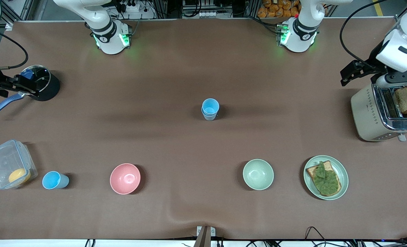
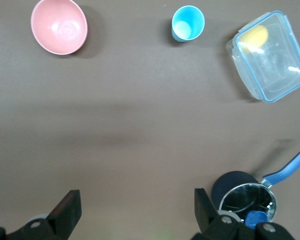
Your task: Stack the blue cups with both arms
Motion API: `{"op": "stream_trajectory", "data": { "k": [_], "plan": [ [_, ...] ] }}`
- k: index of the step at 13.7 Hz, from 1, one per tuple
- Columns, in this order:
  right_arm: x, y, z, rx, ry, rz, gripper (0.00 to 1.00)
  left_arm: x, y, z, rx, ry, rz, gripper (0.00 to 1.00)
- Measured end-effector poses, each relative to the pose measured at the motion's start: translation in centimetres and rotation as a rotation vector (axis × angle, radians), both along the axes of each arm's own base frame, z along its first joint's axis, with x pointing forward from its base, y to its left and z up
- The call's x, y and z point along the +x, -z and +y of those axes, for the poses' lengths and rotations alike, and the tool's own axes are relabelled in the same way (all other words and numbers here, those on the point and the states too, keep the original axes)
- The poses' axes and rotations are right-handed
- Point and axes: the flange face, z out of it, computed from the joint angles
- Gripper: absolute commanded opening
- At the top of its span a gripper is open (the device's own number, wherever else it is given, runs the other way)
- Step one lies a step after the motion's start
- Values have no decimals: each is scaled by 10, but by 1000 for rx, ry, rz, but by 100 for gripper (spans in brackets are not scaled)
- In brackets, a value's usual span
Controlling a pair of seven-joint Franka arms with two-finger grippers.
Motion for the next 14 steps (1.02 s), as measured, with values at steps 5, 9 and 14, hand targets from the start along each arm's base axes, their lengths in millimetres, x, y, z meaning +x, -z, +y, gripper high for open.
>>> {"op": "stream_trajectory", "data": {
  "k": [5, 9, 14],
  "plan": [
    [0, 0, 4, 40, 2, -2, 100, -7, 10, -6, 13, 17, 83, 100],
    [0, 0, 4, 40, 2, -2, 100, -5, 4, 7, 11, -8, 71, 100],
    [0, 0, 4, 40, 2, -2, 100, 0, -4, 19, 8, -14, 53, 100]
  ]
}}
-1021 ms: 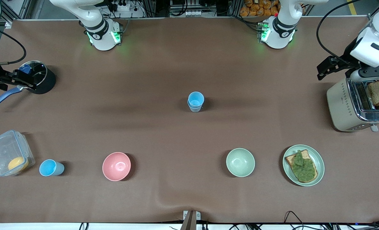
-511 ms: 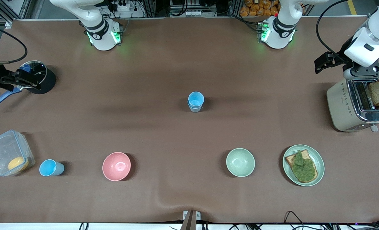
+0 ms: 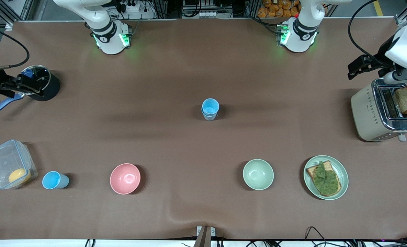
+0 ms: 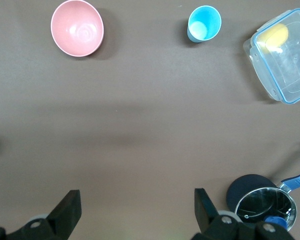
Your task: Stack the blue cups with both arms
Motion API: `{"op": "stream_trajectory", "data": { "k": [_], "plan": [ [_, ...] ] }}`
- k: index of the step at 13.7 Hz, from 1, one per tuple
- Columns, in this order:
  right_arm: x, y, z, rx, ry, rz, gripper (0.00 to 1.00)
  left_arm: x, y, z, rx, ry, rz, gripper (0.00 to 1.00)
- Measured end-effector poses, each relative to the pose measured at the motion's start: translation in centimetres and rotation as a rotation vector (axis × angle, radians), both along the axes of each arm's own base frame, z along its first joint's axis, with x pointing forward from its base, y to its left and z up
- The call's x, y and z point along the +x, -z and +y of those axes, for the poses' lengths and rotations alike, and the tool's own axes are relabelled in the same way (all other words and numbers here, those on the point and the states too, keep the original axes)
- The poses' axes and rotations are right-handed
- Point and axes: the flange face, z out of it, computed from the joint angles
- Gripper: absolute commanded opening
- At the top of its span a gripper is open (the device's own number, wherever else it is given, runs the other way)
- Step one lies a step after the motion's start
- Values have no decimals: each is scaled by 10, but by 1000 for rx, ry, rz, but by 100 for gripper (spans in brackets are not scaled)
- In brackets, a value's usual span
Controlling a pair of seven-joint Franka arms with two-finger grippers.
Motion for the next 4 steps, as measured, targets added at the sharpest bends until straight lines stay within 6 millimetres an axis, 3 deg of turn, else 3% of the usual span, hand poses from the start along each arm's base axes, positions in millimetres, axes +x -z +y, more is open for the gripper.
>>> {"op": "stream_trajectory", "data": {
  "k": [4],
  "plan": [
    [0, 0, 0, 0, 0, 0, 100, 5, 0, 2, 0, -3, 0, 100]
  ]
}}
